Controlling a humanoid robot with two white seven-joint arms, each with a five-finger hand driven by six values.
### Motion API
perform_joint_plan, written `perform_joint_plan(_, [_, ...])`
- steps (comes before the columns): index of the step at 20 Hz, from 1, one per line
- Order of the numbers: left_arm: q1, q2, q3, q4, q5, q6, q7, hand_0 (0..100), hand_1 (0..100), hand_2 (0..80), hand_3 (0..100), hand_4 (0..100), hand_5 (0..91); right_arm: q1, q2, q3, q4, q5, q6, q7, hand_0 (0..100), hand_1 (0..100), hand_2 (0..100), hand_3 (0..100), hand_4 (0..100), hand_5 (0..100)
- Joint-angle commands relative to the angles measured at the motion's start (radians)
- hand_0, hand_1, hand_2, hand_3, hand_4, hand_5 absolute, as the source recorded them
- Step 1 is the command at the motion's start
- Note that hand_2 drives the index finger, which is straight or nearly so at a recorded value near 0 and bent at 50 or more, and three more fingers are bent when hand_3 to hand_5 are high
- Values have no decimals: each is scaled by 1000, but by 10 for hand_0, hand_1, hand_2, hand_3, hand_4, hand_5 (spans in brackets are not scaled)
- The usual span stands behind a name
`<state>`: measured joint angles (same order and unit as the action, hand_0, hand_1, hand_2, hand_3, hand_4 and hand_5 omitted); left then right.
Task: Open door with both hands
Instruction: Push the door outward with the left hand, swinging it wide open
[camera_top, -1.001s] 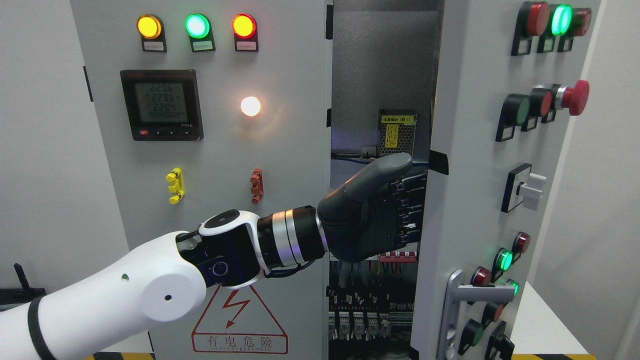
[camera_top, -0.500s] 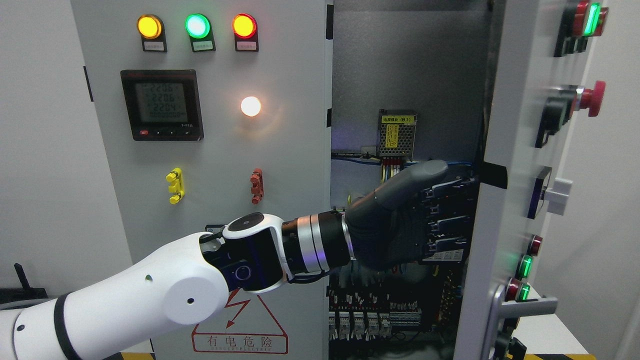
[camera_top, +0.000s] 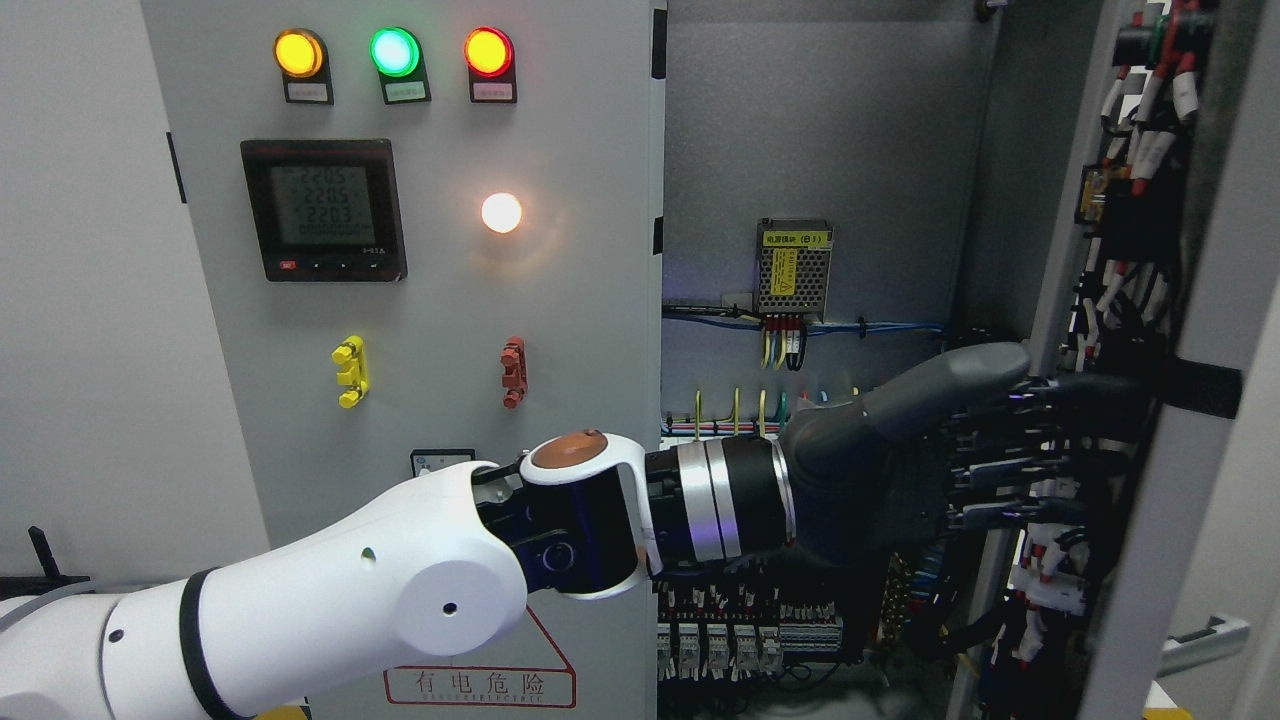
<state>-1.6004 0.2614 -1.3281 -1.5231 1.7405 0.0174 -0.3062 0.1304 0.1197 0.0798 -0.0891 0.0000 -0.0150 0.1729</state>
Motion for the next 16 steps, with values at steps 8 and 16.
perform_joint_plan(8, [-26,-223,-36,55,-2,-1,71,120,389,0,0,0,0,0,0,0,0,-31,0,2,120,389,0,0,0,0])
perform_joint_plan(16, [-27,-324,-36,141,-32,1,73,120,389,0,0,0,0,0,0,0,0,-31,0,2,120,389,0,0,0,0])
